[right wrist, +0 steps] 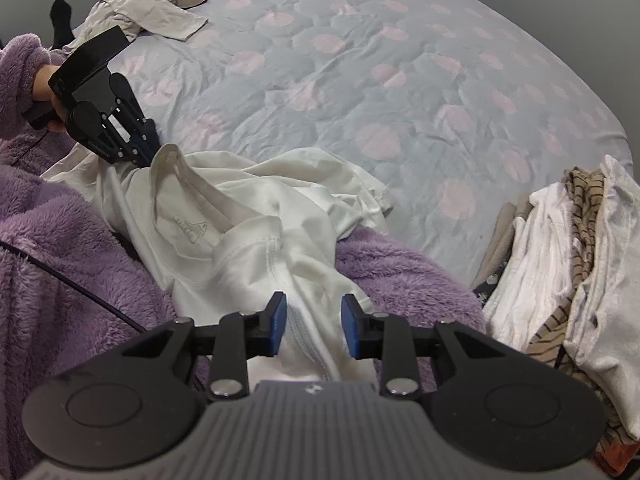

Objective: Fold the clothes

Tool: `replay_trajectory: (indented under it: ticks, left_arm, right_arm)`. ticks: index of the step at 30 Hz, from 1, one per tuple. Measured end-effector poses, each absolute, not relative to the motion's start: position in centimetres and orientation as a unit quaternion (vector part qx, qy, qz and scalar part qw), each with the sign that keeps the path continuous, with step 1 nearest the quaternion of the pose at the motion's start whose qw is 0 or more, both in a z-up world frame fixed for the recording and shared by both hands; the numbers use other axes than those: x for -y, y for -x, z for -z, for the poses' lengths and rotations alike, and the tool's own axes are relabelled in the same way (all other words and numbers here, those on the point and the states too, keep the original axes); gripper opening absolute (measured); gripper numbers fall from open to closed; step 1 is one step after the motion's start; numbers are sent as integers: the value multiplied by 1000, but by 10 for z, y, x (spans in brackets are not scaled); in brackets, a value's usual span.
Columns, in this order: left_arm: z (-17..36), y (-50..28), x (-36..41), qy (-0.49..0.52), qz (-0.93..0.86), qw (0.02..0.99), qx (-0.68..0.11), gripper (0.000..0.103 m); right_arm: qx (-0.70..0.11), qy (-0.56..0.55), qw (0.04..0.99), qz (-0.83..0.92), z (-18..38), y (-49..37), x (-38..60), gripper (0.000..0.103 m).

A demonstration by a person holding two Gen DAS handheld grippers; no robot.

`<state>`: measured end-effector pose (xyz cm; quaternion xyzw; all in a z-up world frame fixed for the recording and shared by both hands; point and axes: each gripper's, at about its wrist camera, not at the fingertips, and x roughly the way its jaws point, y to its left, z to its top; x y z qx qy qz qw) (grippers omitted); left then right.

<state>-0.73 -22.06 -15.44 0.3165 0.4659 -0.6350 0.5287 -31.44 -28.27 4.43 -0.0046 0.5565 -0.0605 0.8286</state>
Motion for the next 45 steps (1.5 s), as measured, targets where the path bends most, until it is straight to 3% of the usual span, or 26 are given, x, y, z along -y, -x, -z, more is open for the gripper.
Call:
replay_trajectory:
  ticks: [3,6,8,9,23,28,35,44,45]
  left_arm:
    - [145,10,214,-319,630,545,-453,0]
    - [132,10,206,-316,625,562,-440,0]
    - [123,8,200,-312,623,571,-433,0]
    - [119,8,198,-310,622,576,-430,0]
    - [53,1,182,-284,586,670,-355,0]
    - [38,8,178,-261,614,650,-363,0]
    - [71,70,176,-320,661,565,-377,0]
    - [90,76,178,-359,646,584,-336,1]
    - [89,76,178,-365,645,585,-330,6]
  right_arm:
    - [-559,1,828,48,-43,315,283,39]
    - [-567,-2,822,46,-41,317,283,37]
    - [-574,-9,817,46,-38,319,285,20]
    - [-575,-12,816,46,-36,320,284,3]
    - [-526,59,843,95,-81,314,280,3]
    - [-531,78,837,102,-82,307,285,3]
    - [-575,57,811,96,-47,314,293,4]
    - [-570,55,815,91,-44,321,287,7]
    - [-570,53,815,91,-43,321,288,8]
